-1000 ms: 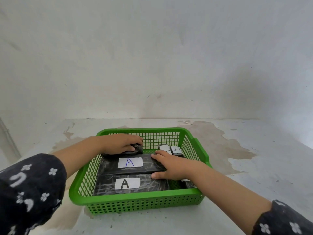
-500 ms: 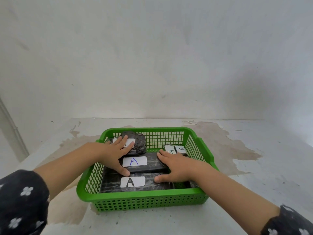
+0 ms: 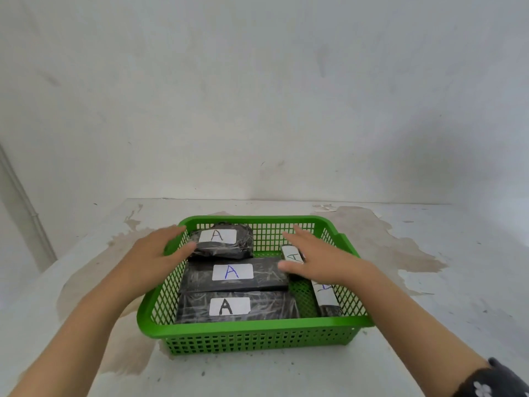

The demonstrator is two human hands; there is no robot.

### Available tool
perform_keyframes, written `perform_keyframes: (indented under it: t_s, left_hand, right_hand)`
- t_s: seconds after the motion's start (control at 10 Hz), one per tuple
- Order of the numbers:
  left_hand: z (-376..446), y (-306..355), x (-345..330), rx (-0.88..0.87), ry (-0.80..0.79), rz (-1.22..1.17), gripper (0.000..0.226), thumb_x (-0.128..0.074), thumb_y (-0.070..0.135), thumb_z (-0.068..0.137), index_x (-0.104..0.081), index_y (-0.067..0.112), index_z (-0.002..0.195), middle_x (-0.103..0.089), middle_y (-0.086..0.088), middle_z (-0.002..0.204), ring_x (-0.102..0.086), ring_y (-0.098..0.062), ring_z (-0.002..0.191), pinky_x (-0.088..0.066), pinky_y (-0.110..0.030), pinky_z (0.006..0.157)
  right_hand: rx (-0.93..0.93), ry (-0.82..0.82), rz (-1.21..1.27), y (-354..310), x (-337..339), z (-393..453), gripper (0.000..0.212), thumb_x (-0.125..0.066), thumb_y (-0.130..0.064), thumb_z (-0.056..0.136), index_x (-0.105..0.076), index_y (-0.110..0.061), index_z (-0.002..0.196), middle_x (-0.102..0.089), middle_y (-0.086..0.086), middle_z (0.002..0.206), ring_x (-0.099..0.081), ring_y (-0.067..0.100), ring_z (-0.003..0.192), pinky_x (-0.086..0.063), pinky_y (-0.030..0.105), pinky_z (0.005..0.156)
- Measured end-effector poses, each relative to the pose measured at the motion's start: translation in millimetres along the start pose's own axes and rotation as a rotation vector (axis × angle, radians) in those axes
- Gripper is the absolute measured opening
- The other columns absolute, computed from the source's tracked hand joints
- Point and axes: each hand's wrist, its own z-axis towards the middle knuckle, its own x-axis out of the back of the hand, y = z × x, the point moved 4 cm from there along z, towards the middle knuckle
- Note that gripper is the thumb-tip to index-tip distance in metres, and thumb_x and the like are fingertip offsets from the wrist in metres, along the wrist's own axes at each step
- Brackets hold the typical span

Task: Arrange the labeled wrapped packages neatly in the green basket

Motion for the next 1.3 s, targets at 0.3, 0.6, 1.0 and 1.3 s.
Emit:
perform_keyframes:
  t_s: [0.3,0.6,1.0,1.3]
  left_hand:
    - [-81,-50,-31,0.146,0.233,-0.905,0.044,-0.066,0.050,0.061,-0.065,0.042,0.104,-0.069,0.021,0.099,-0.066,-0.012,0.099,-0.051,-0.039,0.087]
    - [-112,-50,-70,0.071,0.048,-1.050,0.087,-0.076,0.067,0.051,-0.028,0.074,0.123,-0.042,0.046,0.127,-0.041,-0.002,0.128,-0.033,-0.036,0.104]
    - [-67,-35,-58,0.018,-0.061,-0.984,0.058,-0.067,0.036,0.078,-0.040,0.066,0.119,-0.061,0.025,0.122,-0.059,-0.003,0.114,-0.042,-0.036,0.097]
    - [-35,-14,-15,0.024,0.073,-0.421,0.089,-0.059,0.073,0.063,-0.024,0.045,0.140,-0.029,0.011,0.152,-0.034,-0.014,0.135,-0.033,-0.048,0.107]
  right_hand:
    - [-0.312,0.545,0.235,30,-2,-74,0.072,-0.049,-0.060,0.084,-0.031,-0.026,0.144,-0.032,0.004,0.152,-0.030,0.021,0.138,-0.029,0.040,0.109]
    - [-0.082,0.654,1.179,61,-57,-107,0.077,-0.073,-0.045,0.065,-0.042,-0.042,0.135,-0.051,-0.020,0.133,-0.051,0.010,0.122,-0.048,0.040,0.095]
    - [-0.162,0.538,1.202,69,-46,-71,0.068,-0.065,-0.047,0.073,-0.036,-0.049,0.135,-0.056,-0.016,0.120,-0.068,0.004,0.086,-0.057,0.026,0.056]
    - [-0.209,0.711,0.613,65,-1,-63,0.065,-0.059,-0.053,0.081,-0.040,-0.026,0.137,-0.041,0.002,0.143,-0.042,0.019,0.127,-0.034,0.039,0.102]
